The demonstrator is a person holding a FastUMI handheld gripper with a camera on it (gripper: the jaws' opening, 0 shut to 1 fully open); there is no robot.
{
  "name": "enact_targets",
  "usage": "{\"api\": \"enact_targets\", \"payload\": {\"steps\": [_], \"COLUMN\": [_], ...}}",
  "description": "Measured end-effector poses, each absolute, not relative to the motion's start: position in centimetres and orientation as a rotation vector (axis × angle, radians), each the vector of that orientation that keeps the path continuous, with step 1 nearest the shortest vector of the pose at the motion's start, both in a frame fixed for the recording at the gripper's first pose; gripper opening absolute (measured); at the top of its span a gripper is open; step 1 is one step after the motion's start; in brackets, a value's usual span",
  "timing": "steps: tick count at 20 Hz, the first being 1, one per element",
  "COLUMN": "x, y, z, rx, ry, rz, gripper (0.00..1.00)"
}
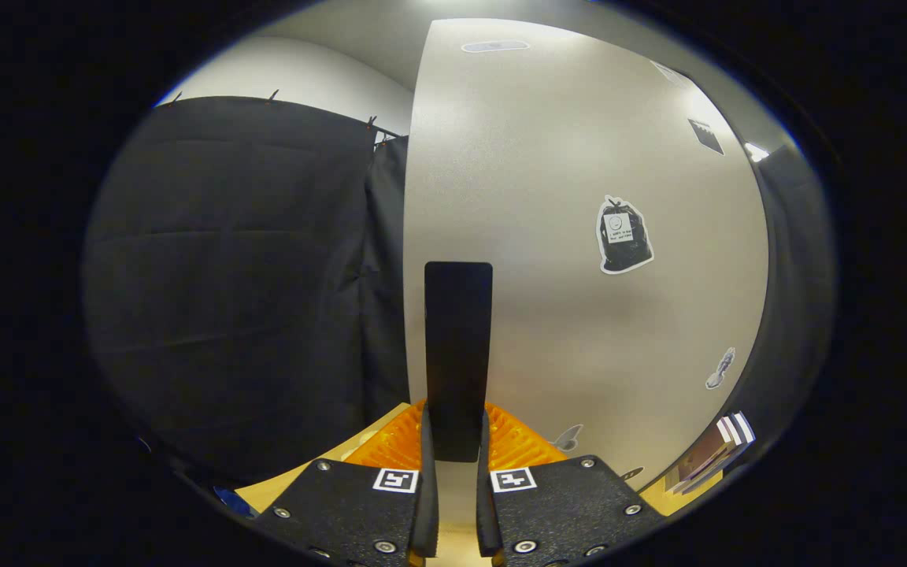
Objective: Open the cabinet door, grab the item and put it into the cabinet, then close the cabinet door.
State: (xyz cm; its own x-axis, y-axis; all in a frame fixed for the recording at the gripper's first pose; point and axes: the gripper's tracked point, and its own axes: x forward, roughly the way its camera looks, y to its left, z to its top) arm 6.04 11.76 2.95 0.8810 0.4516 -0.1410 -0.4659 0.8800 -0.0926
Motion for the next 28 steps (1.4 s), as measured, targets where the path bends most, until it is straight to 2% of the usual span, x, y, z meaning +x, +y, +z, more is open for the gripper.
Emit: {"api": "enact_targets", "payload": {"steps": [11, 16, 25, 28], "x": [4.8, 6.7, 7.0, 7.0], "y": [8.7, 7.2, 5.7, 4.7], "z": [2.7, 2.1, 2.8, 2.9], "rx": [-0.110, -0.091, -0.065, -0.063], "ry": [0.178, 0.201, 0.196, 0.179], "rz": [0.762, 0.852, 0.836, 0.770], "gripper": [0.19, 0.19, 0.19, 0.25]}}
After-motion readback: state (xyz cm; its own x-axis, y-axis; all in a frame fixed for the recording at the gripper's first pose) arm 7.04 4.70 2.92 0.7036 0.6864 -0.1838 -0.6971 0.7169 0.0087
